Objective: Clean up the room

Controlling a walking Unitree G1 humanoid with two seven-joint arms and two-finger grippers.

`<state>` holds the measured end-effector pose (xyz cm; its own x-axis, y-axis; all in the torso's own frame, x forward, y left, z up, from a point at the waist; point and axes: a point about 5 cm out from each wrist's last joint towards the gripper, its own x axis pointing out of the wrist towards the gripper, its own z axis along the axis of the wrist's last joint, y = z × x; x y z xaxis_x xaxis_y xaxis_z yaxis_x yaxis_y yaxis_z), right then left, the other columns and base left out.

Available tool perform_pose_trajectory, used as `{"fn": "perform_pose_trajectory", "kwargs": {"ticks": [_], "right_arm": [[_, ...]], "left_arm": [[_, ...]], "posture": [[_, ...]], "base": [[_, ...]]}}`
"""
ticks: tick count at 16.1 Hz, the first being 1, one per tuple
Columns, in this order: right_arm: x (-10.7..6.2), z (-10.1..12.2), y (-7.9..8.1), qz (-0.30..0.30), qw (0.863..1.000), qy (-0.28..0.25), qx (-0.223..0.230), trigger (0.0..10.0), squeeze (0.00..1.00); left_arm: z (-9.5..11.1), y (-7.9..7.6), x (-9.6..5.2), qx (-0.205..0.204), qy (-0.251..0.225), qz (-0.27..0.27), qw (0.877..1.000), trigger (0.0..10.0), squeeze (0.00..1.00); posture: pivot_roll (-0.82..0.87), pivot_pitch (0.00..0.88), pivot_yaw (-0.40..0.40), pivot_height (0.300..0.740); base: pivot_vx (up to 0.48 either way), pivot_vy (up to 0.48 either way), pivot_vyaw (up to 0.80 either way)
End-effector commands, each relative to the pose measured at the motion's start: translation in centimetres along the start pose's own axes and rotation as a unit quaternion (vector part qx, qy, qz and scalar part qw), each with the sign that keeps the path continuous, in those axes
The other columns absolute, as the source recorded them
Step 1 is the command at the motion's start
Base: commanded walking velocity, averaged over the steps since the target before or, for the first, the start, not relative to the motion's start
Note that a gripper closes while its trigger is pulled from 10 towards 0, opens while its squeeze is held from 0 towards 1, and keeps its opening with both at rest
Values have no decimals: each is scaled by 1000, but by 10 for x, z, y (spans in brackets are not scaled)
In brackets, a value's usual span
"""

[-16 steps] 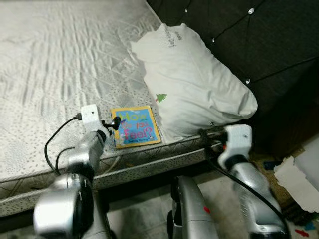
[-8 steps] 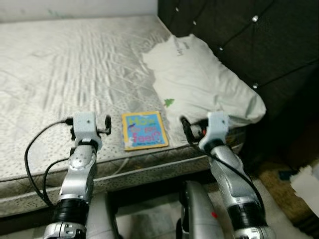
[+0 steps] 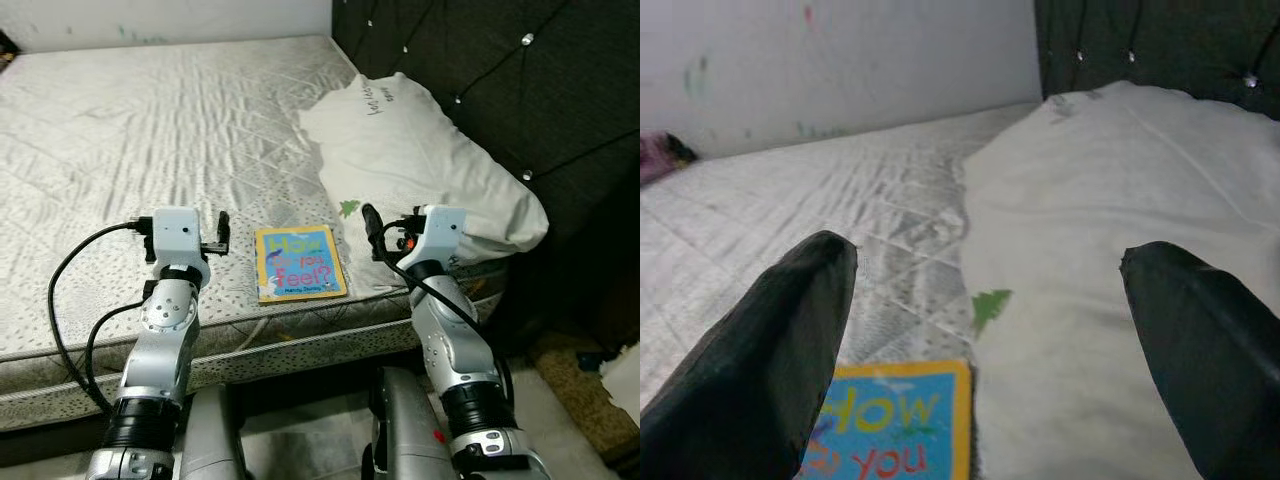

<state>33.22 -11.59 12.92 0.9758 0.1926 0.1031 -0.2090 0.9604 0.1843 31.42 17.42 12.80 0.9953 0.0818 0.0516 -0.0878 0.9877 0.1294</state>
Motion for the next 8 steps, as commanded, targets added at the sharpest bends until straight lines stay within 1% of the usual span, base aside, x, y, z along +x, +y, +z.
{"fn": "perform_pose_trajectory", "kwargs": {"ticks": [1,3,4,6,7,8], "right_arm": [[-1,0,-1,-3,1000,-5,9,10000,0],[-6,-6,-2,-5,1000,1,13,10000,0],[-10,-7,-2,-7,1000,1,11,10000,0],[-13,-10,-4,-17,1000,3,11,10000,0],[-16,-13,-3,-21,1000,7,12,10000,0],[-18,-15,-2,-21,1000,9,12,10000,0]], "left_arm": [[4,1,0,5,-8,2,1000,10000,0],[-4,5,-4,10,4,-7,1000,10000,0],[-7,4,-6,5,10,-6,1000,10000,0],[-9,0,-6,3,13,-9,1000,10000,0],[-10,-5,-7,-7,12,-22,1000,10000,0],[-11,-7,-8,-11,12,-30,999,10000,0]], "posture": [[39,0,42,576],[26,0,47,595],[13,0,56,605],[12,0,57,624],[7,0,57,634],[5,0,56,639]], "base": [[0,0,0],[0,0,0],[0,0,0],[0,0,0],[0,0,0],[0,0,0]]}}
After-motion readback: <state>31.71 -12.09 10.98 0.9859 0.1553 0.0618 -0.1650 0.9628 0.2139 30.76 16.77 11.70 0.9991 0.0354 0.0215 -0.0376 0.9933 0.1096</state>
